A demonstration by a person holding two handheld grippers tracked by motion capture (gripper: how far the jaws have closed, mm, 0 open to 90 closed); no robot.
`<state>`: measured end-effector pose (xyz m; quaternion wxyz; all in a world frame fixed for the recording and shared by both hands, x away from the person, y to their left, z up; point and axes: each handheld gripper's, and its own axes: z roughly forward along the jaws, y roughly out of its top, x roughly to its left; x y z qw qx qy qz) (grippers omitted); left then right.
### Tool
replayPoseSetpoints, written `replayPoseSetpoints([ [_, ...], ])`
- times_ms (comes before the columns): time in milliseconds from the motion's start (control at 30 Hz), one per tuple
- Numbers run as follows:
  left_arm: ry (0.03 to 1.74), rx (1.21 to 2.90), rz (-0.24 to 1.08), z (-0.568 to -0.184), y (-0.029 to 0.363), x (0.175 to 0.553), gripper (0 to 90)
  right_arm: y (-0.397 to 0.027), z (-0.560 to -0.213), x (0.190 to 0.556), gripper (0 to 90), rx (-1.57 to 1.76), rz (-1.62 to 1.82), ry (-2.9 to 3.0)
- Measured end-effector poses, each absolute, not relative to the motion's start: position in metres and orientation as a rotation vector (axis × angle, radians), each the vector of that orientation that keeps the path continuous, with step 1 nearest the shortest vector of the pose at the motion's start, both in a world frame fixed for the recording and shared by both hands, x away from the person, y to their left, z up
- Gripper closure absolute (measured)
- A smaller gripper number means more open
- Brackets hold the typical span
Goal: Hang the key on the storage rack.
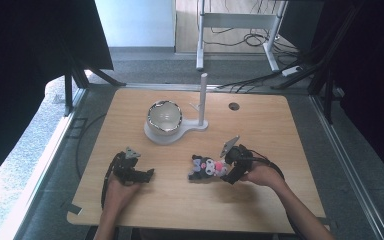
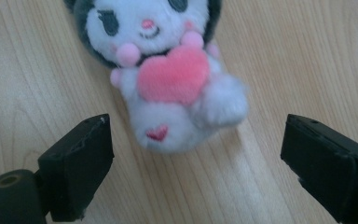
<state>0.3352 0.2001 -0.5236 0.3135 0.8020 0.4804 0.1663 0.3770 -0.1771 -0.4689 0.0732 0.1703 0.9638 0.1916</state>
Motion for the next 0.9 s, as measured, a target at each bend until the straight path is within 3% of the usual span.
replayPoseSetpoints([
  [500,1.267,2.115,0.438,-0.524,0.200,0.335,0.0,-0.139,-0.467,0.389,17.3,0.347,0.403,3.009],
  [900,1.264,2.120,0.437,-0.523,0.200,0.335,0.0,-0.111,-0.472,0.399,33.4,0.210,0.214,3.111],
])
